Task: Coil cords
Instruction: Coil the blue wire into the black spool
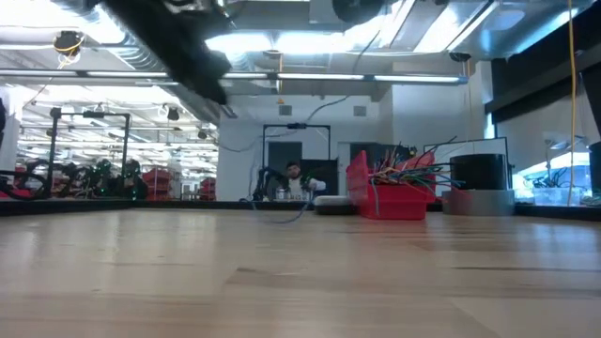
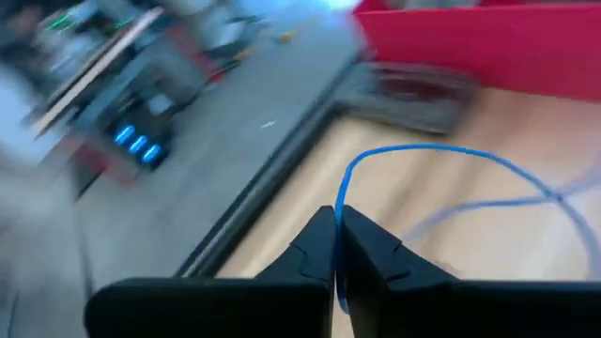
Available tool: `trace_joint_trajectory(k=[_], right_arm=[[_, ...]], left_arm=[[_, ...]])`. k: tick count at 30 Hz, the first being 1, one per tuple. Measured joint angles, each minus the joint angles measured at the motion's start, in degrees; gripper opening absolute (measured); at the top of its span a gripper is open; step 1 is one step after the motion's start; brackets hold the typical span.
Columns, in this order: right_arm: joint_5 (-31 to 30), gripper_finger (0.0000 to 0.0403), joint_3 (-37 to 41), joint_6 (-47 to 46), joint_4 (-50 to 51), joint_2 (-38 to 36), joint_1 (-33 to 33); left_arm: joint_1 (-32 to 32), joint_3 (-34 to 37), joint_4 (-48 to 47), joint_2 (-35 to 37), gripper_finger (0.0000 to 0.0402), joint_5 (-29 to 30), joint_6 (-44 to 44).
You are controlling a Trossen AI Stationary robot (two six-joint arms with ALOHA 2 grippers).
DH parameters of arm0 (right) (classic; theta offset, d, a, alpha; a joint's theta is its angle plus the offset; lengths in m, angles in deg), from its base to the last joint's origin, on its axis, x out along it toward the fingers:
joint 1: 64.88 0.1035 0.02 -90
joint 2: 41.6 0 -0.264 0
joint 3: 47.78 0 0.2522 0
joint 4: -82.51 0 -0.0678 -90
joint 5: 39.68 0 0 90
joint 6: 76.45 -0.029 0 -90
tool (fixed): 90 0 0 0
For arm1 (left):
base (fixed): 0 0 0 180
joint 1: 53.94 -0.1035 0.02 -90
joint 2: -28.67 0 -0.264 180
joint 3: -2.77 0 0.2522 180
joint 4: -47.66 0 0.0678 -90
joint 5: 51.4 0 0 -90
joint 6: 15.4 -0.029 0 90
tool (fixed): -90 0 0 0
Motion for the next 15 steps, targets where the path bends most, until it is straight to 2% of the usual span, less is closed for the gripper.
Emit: trace_joint_trajectory(k=[4, 9, 12, 15], right_arm=[[0.09, 0.0008, 0.04, 0.02, -0.20, 0.05, 0.00], [0.07, 0.0008, 0.04, 0.09, -0.20, 0.12, -0.04], [0.53, 0.0008, 0.04, 0.07, -0.24, 0.12, -0.04], [1.33, 0.0008, 0.04, 0.04, -0.18, 0.12, -0.04]], left_arm=[[-1.07, 6.01, 1.82, 9.18, 0.0003, 5.40, 6.65], [-2.20, 14.99, 14.82, 18.77, 0.0007, 5.68, 5.32], [-3.91, 19.33, 20.71, 23.09, 0.0011, 1.09, 4.09], [-5.94, 20.79, 21.04, 25.23, 0.0012, -5.19, 3.36]])
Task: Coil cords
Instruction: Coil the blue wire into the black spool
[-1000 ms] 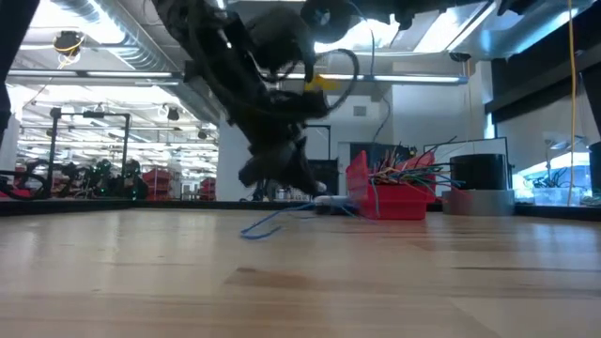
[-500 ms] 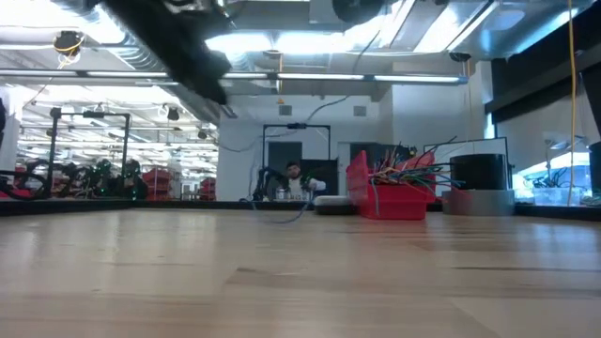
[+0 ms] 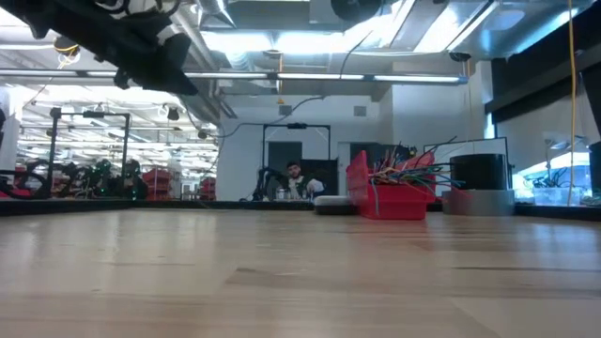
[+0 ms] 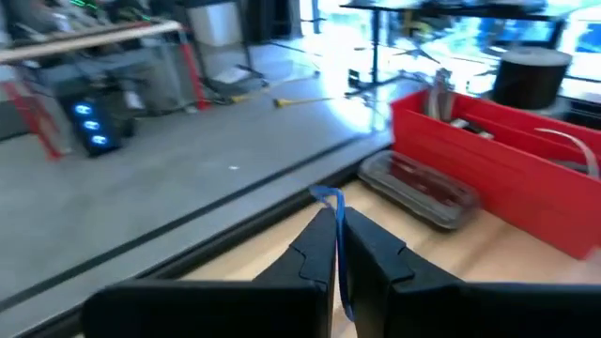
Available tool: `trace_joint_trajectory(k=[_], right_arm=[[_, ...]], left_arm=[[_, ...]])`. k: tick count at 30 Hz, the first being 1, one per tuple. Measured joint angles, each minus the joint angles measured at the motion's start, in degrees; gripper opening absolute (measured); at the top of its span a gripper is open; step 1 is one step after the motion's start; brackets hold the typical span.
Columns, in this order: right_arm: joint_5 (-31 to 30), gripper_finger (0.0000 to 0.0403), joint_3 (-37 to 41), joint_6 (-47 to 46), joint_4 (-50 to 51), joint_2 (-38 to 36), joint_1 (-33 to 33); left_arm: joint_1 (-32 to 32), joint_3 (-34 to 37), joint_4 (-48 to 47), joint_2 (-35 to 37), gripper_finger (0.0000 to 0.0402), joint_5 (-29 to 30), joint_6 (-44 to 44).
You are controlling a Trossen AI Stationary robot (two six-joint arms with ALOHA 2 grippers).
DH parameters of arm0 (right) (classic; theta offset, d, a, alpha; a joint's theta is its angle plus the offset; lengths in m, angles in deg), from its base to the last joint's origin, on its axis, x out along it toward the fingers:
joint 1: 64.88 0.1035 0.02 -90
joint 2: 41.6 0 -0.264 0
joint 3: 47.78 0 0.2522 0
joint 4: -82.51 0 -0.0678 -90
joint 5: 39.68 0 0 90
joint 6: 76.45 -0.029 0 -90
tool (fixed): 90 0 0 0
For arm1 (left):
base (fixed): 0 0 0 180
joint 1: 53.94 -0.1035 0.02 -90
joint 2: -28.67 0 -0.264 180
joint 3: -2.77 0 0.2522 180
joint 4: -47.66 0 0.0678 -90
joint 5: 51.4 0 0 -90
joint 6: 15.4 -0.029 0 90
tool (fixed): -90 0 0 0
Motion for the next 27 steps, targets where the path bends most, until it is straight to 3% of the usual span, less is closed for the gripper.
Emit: trace_joint_trajectory(k=[5, 12, 14, 19, 24, 27], right_arm=[[0.29, 0.0008, 0.00, 0.00, -0.02, 0.00, 0.00], [0.29, 0.0008, 0.00, -0.02, 0.05, 0.02, 0.00], [0.47, 0.0008, 0.00, -0.07, 0.05, 0.02, 0.00], [5.18, 0.0008, 0.00, -1.96, -0.87, 0.58, -0.02], [8.97, 0.0008, 0.00, -2.10, -5.10, 3.55, -0.02], [9.39, 0.0008, 0.00, -1.74, -8.62, 5.84, -0.02]], left_arm=[[-1.85, 0.01, -1.04, -0.42, 0.0035, -5.96, 0.28], [-2.50, -0.45, -1.24, -1.76, 0.0121, -7.41, 0.87], [-2.13, -1.77, -0.10, -1.77, 0.0141, -11.94, 0.81], [0.59, -2.42, 12.32, -4.19, 0.0162, -28.76, -5.10], [4.61, -2.57, 26.67, -13.20, 0.0155, -30.88, -11.28], [5.97, -5.91, 28.80, -20.04, 0.0147, -30.90, -14.65]])
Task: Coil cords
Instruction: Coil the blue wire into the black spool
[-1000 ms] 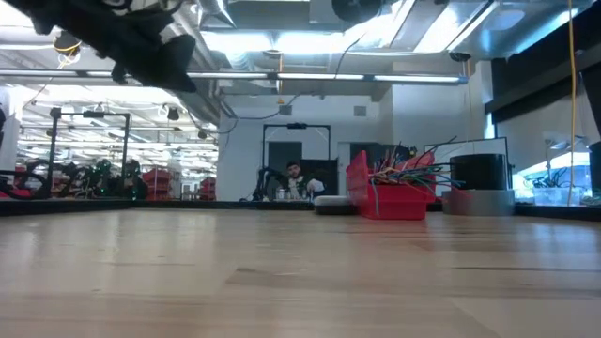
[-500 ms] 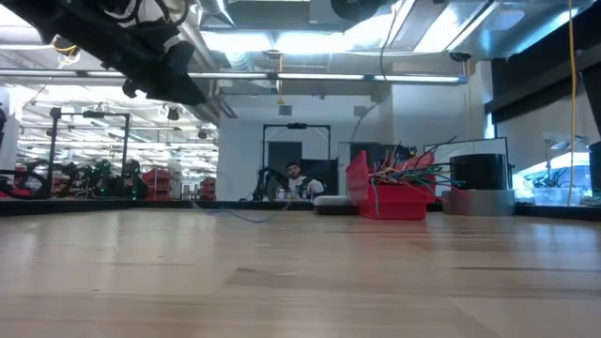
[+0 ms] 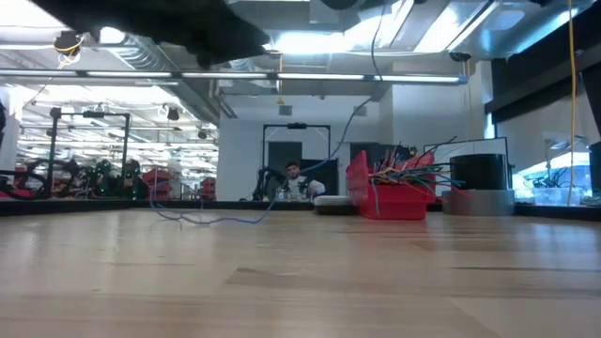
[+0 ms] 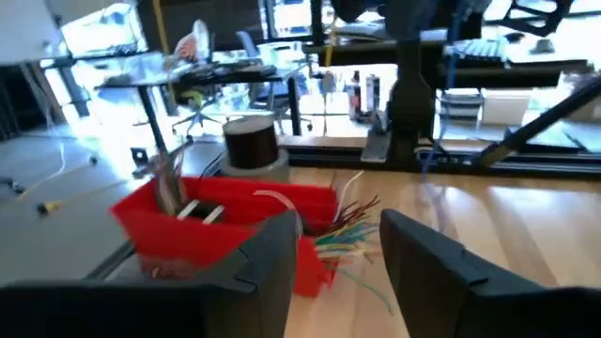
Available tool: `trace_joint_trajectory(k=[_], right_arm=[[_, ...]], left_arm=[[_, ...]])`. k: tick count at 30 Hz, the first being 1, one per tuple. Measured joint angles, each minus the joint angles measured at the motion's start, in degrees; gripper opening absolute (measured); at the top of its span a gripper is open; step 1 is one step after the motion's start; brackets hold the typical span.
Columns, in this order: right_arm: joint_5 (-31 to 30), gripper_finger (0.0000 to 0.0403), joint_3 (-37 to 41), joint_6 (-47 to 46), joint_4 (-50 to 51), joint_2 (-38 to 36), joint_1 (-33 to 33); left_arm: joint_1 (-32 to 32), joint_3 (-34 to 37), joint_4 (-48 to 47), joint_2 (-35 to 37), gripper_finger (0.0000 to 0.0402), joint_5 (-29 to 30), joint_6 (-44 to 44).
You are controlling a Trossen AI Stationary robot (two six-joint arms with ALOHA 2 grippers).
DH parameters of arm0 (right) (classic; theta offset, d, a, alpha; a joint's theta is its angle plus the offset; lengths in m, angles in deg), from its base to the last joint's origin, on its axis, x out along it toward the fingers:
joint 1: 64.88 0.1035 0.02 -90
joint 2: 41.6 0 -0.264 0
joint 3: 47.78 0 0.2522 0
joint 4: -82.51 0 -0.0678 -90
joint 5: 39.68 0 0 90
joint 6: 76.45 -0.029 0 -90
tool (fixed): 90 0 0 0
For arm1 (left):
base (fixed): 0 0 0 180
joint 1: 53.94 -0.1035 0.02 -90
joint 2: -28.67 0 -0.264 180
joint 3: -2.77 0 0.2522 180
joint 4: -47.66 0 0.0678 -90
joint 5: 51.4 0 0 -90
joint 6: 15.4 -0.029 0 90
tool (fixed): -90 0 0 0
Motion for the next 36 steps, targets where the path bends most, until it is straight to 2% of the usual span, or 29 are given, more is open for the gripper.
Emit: trace_joint_trajectory(k=[10, 17, 25, 28, 33, 36], right_arm=[[1.45, 0.0008, 0.00, 1.16, -4.39, 2.69, 0.00], [1.47, 0.0008, 0.00, 1.50, -4.23, 2.69, 0.00], [1.47, 0.0008, -0.02, 1.87, -4.21, 2.69, 0.00], [1.46, 0.0008, -0.02, 1.89, -4.19, 2.69, 0.00], [1.46, 0.0008, -0.01, 1.90, -4.27, 2.69, 0.00], [1.47, 0.0008, -0.02, 1.92, -4.27, 2.69, 0.02]], left_arm=[[3.23, -17.05, -0.03, -23.76, 0.0138, 0.00, -6.08], [3.77, -26.34, 0.42, -34.44, 0.0138, 0.04, -8.95], [3.59, -28.55, 0.25, -36.82, 0.0132, 0.07, -8.97], [3.27, -28.55, 0.18, -36.82, 0.0101, 0.07, -8.98], [1.61, -28.55, -0.54, -37.45, 0.0016, 0.07, -9.28], [0.43, -28.55, -1.31, -37.41, 0.0010, 0.74, -8.75]])
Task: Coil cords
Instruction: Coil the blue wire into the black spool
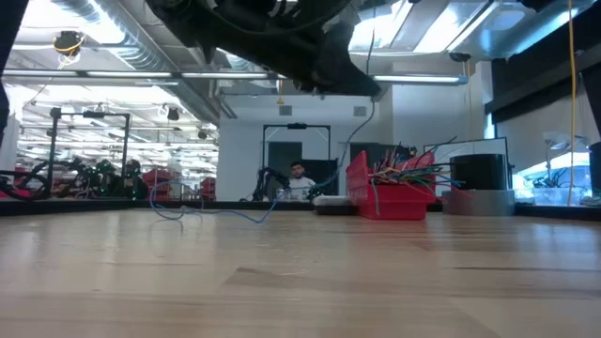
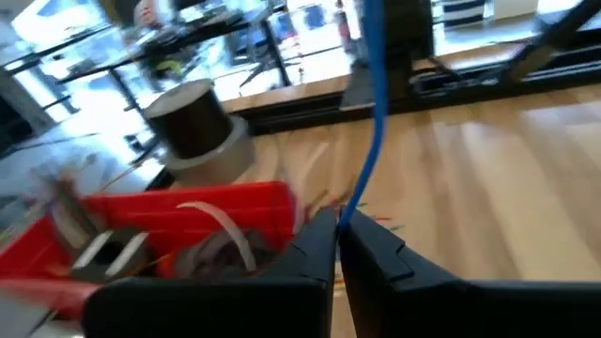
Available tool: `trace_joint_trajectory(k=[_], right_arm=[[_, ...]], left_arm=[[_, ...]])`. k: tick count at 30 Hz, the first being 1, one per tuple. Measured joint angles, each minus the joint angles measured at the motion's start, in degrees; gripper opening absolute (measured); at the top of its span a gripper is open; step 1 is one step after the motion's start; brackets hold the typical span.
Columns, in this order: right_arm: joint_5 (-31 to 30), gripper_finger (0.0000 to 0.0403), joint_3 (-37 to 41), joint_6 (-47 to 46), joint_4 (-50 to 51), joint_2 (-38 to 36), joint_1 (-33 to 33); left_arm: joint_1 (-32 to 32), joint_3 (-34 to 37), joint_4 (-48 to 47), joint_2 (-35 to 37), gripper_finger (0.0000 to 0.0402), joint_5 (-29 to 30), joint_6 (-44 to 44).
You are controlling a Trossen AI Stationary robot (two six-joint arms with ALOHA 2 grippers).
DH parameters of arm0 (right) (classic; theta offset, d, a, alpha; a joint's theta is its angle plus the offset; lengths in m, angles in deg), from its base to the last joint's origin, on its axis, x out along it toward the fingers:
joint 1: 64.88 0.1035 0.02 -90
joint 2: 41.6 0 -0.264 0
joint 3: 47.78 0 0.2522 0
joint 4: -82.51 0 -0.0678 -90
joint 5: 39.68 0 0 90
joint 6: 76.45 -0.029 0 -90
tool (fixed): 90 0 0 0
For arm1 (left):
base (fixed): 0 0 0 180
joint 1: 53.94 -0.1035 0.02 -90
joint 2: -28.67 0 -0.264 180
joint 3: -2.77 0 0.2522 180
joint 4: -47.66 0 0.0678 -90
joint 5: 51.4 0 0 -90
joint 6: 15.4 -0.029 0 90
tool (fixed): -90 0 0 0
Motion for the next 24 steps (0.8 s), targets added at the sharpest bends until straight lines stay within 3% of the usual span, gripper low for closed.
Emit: trace_joint_trajectory(k=[5, 11, 17, 21, 24], right_arm=[[0.63, 0.0008, 0.02, 0.15, 0.77, -0.02, 0.04], [0.94, 0.0008, 0.07, 0.15, 2.31, -0.11, 0.00], [3.72, 0.0008, -0.02, 0.94, 4.33, -0.37, 0.02], [7.31, 0.0008, -0.02, 1.68, 7.41, -0.33, 0.00], [7.50, 0.0008, -0.02, 4.34, 8.68, -0.31, -0.02]], left_arm=[[-0.71, -0.04, -7.67, 0.65, 0.0005, 11.06, -2.67], [1.15, -0.09, -24.00, 6.42, 0.0007, 25.99, -4.49], [2.76, 0.04, -41.34, 17.56, 0.0005, 27.40, 3.75], [1.87, 0.76, -45.91, 24.49, 0.0003, 26.77, 5.58], [1.00, 0.76, -46.11, 29.16, 0.0004, 20.65, 6.01]])
